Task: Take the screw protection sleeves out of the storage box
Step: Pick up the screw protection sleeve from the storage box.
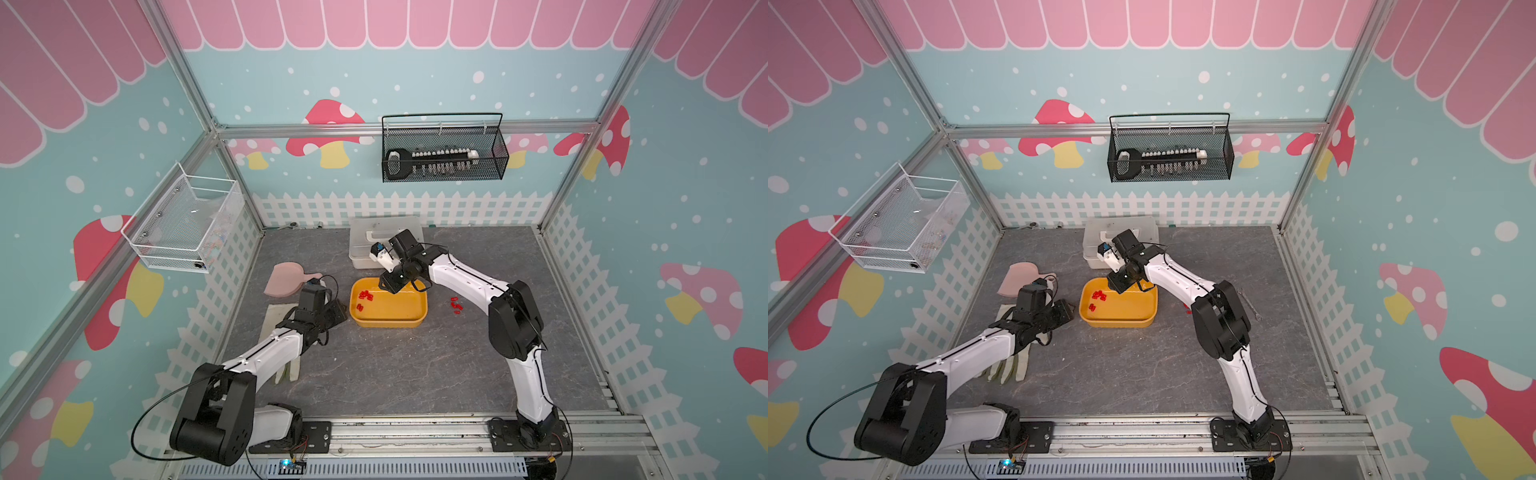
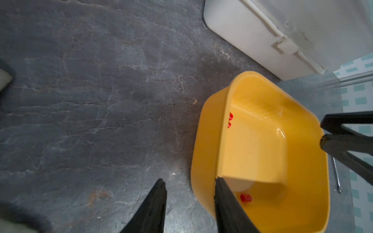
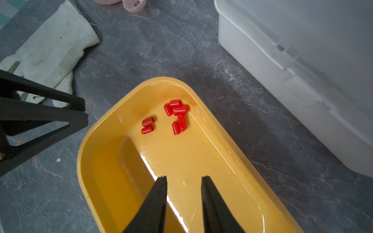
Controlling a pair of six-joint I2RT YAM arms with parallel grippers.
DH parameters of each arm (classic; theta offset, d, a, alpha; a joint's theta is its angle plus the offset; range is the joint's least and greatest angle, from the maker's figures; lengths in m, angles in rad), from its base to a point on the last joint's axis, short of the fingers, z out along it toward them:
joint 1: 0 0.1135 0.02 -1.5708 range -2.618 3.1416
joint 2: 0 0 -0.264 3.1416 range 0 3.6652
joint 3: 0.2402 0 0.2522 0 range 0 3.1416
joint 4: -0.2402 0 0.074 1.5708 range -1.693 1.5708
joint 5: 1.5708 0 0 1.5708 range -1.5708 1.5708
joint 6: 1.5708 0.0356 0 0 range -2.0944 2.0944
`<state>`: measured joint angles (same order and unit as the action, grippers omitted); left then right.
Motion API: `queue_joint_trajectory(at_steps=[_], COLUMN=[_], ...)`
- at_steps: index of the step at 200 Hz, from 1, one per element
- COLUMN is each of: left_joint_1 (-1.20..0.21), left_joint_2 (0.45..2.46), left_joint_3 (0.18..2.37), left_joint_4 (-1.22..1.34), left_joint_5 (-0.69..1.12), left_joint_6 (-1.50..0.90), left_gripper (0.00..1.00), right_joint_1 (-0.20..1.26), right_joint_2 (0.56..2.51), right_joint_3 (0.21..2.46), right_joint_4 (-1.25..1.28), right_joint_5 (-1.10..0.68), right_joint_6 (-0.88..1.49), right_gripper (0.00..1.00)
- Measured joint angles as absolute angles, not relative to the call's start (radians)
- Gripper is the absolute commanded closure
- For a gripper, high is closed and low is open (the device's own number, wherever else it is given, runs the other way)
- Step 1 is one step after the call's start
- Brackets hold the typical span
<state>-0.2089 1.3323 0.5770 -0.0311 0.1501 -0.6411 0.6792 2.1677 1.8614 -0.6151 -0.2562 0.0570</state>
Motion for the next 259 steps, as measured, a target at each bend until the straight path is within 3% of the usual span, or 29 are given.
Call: queue_joint_trajectory(at_steps=[114, 259], left_joint_1=[-0.206, -0.206], left_joint_2=[1.479, 1.423], left_joint_3=[0.690, 0.673], left_joint_4=[0.058, 0.058], left_joint_5=[0.228, 0.228], left_joint_6=[-0.655, -0.654], left_gripper=[0.58, 0.58], right_joint_1=[0.714, 0.714], right_joint_2=[2.453, 2.477], right_joint_3=[2.145, 2.150], right_joint_4=[-0.636, -0.688], right_joint_5=[-0.239, -0.209], right_joint_6=[0.060, 0.048], right_gripper=[0.72, 0.78])
